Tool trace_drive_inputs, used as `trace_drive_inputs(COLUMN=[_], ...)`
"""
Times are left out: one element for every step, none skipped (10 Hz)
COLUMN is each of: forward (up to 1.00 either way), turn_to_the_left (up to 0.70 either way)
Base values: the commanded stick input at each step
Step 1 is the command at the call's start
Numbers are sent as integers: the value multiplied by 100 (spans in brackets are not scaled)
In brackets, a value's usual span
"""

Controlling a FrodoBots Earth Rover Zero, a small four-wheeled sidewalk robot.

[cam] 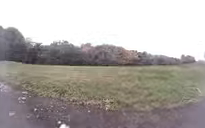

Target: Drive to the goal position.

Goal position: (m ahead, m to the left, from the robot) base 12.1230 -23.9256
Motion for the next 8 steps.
trace_drive_inputs(forward=[0,0,0,0,0,0,0,0], turn_to_the_left=[-100,-100,-100,-100,-100,-100,-100,-100])
